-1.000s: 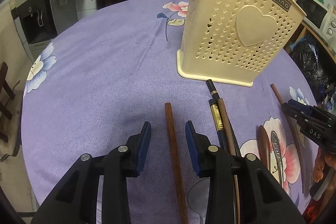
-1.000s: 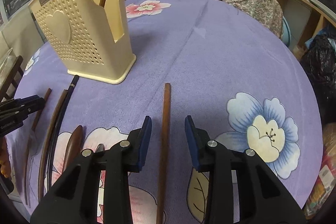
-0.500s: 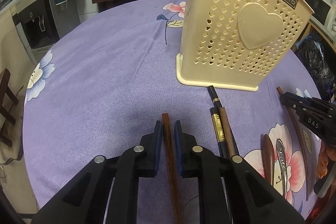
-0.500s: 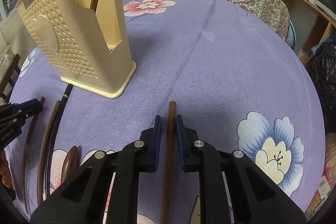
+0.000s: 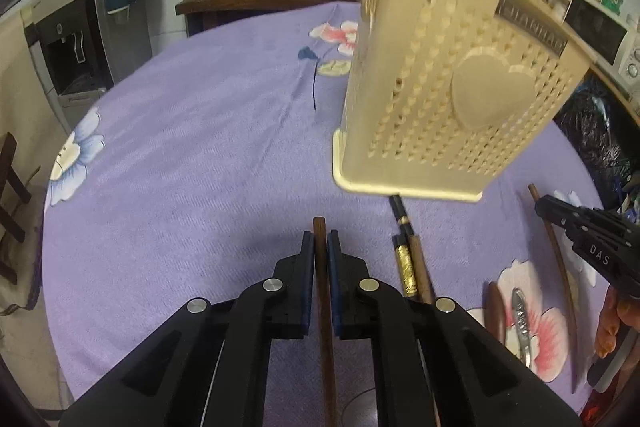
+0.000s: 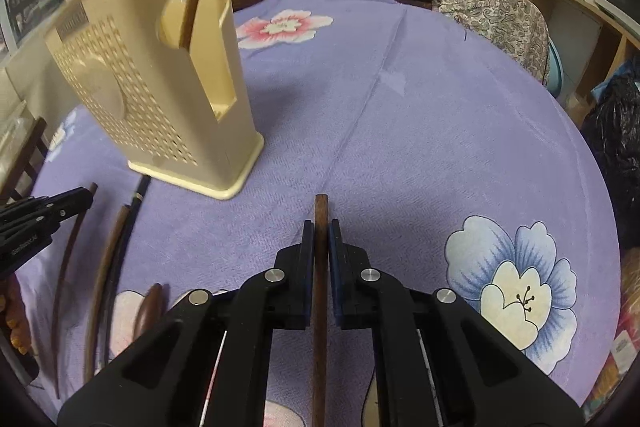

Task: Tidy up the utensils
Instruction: 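Lift both held chopsticks and carry them above the cream holder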

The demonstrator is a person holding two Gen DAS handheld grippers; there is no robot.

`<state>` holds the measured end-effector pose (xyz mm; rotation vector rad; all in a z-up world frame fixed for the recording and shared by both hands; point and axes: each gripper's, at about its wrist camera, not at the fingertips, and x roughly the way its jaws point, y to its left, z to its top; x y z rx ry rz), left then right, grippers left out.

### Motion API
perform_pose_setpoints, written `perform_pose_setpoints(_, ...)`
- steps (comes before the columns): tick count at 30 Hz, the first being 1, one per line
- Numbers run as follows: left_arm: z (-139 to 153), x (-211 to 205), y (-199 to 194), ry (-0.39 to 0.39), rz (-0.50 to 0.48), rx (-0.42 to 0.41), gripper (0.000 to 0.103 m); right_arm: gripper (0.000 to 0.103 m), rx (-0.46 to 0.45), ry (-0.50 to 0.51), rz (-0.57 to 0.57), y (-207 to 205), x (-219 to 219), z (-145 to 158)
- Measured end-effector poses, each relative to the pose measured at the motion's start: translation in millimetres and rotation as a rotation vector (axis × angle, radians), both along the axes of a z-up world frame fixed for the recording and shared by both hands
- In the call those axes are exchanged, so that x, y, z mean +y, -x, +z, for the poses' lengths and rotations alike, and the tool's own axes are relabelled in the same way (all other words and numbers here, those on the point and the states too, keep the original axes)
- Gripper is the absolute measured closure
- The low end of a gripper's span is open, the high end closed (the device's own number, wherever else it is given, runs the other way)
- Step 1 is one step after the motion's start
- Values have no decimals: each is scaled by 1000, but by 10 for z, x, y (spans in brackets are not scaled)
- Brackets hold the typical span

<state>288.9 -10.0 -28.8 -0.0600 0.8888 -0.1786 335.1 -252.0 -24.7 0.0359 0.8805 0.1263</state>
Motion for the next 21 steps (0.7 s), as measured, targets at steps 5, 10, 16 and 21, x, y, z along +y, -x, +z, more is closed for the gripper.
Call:
perform_pose_setpoints(5,422,120,71,43,5,-99,95,95,-97,-56,3,192,-100,432)
perform_pose_setpoints(10,988,319,179,74,15,-239,95,95,-250,-108,0,525,-256,1079)
perform_pose_setpoints(16,1455,502,304,98,51,-368,95,95,-371,-92,3,769,-333,1607)
perform_pose_setpoints(21,1497,471,264,81,75,-389,95,95,-376,-70,-9,739,-280,1657)
